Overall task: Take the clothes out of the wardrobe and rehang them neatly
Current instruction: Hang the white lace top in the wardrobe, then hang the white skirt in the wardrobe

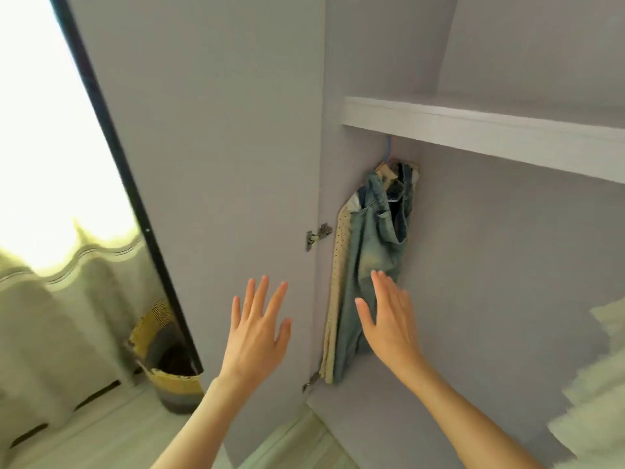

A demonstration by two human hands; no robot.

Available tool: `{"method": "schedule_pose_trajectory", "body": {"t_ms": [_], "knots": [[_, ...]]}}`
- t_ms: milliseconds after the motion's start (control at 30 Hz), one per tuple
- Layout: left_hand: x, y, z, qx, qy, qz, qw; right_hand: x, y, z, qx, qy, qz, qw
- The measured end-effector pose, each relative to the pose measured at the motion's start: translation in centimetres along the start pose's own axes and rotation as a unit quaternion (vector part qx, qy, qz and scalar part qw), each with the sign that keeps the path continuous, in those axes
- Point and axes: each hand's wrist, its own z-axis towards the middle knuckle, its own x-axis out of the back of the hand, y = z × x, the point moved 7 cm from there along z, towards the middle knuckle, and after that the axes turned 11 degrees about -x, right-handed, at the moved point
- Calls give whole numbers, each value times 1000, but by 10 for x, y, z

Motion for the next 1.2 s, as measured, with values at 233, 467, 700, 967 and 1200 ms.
{"method": "schedule_pose_trajectory", "body": {"t_ms": [233, 467, 700, 967, 1200], "knots": [[63, -108, -235, 255, 3, 48, 966, -116, -165, -124, 172, -189, 18, 967], [129, -112, -466, 464, 20, 96, 880, -172, -296, -297, 332, -315, 67, 887], [183, -70, -654, 677, 77, 131, 720, -190, -414, -469, 498, -401, 82, 765], [179, -21, -783, 830, 96, 90, 542, -210, -472, -633, 629, -477, 74, 609], [161, 9, -848, 898, 126, 38, 419, -223, -495, -734, 692, -525, 20, 495]]}}
